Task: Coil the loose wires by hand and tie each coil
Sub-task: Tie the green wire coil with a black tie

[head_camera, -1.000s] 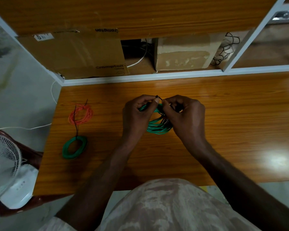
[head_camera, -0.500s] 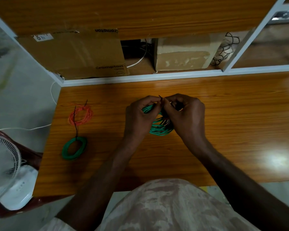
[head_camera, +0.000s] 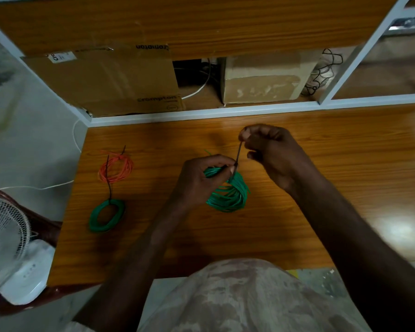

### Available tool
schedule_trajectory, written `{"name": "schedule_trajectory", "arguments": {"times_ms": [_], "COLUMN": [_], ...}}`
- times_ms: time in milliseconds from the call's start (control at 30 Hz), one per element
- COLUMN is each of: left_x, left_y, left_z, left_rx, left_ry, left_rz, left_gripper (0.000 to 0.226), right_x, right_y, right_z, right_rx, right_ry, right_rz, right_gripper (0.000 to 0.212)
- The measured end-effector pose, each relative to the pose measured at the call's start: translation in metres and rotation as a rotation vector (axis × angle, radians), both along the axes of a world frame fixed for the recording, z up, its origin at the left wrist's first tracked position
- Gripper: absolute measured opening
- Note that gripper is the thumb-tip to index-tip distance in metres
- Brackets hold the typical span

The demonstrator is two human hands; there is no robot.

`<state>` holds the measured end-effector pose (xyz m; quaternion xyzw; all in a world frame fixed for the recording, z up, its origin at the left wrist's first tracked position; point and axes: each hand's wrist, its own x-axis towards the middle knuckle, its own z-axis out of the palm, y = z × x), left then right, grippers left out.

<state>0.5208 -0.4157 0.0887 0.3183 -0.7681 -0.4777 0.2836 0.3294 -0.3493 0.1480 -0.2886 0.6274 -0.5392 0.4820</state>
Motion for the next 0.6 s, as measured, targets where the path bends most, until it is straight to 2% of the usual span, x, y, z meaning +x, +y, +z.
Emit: {"name": "schedule_trajectory", "arguments": {"times_ms": [267, 467, 600], "left_x": [0.007, 0.011, 0.013], "left_y": [0.014, 0.015, 0.023], "left_z": [-0.006, -0.011, -0.011], "left_rx": [0.147, 0.146, 0.195], "left_ry": [0.086, 0.083, 0.057], "left_rz": [0.025, 0.021, 0.019], "left_gripper": [0.02, 0.01, 0.016], "right_x": [0.006, 0.017, 0.023], "right_y": [-0.006, -0.011, -0.021], "right_z": [0.006, 0.012, 0.023], "right_rx": [-0.045, -0.079, -0.085], "right_ry": [-0.042, -0.27, -0.292], "right_rz": [0.04, -0.035, -0.068], "right_gripper": [0.021, 0.016, 0.019]}}
